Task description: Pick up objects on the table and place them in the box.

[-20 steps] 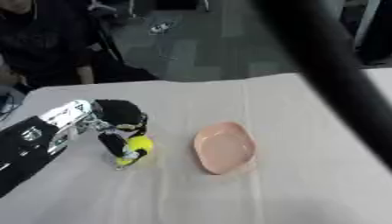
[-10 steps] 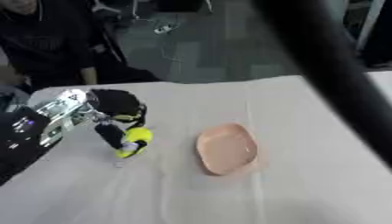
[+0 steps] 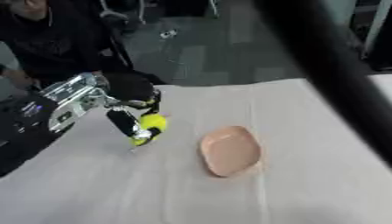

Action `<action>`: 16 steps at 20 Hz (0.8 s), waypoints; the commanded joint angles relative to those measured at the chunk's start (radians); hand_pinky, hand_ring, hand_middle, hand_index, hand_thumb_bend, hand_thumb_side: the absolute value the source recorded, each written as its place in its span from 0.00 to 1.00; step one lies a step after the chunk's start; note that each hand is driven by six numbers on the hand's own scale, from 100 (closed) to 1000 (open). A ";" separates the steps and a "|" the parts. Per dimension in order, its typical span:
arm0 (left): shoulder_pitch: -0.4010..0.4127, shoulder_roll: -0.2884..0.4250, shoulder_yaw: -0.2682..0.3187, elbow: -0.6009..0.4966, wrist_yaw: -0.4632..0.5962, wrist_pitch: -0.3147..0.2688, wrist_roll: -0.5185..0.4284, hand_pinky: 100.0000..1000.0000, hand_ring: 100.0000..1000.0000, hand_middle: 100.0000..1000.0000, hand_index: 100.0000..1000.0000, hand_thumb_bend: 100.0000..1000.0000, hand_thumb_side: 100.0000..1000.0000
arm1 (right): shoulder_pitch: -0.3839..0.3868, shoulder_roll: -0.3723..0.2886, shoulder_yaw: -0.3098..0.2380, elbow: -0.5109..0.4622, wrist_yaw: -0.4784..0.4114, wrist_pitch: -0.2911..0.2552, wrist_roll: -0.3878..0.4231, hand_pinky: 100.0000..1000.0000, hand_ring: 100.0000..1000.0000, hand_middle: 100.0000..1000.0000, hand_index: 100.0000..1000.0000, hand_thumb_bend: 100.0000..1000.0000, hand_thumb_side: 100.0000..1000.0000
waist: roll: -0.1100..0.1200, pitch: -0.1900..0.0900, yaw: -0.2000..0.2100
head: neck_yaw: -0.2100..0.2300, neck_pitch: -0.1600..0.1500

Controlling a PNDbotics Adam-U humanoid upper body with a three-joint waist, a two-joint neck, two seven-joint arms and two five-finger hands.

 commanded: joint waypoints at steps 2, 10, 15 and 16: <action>-0.039 0.029 0.008 -0.025 0.015 0.001 0.013 0.00 0.00 0.10 0.29 0.01 0.78 | -0.027 -0.030 -0.010 -0.013 -0.021 -0.088 0.124 0.14 0.33 0.34 0.45 0.00 1.00 | 0.000 -0.017 -0.008 | 0.012 -0.019; -0.083 0.000 -0.009 -0.030 0.008 -0.016 0.048 0.00 0.00 0.10 0.29 0.01 0.78 | -0.061 -0.048 -0.008 -0.013 -0.060 -0.074 0.212 0.16 0.35 0.36 0.47 0.00 1.00 | 0.014 -0.018 -0.031 | 0.026 -0.054; -0.098 -0.023 -0.016 -0.026 0.005 -0.038 0.071 0.00 0.00 0.10 0.29 0.01 0.79 | -0.091 -0.063 -0.020 -0.013 -0.101 -0.058 0.265 0.17 0.36 0.37 0.48 0.00 1.00 | 0.029 -0.018 -0.046 | 0.051 -0.054; -0.099 -0.026 -0.017 -0.025 0.003 -0.041 0.078 0.00 0.00 0.11 0.29 0.01 0.79 | -0.098 -0.066 -0.020 -0.013 -0.111 -0.055 0.276 0.17 0.36 0.37 0.48 0.00 1.00 | 0.033 -0.017 -0.049 | 0.055 -0.053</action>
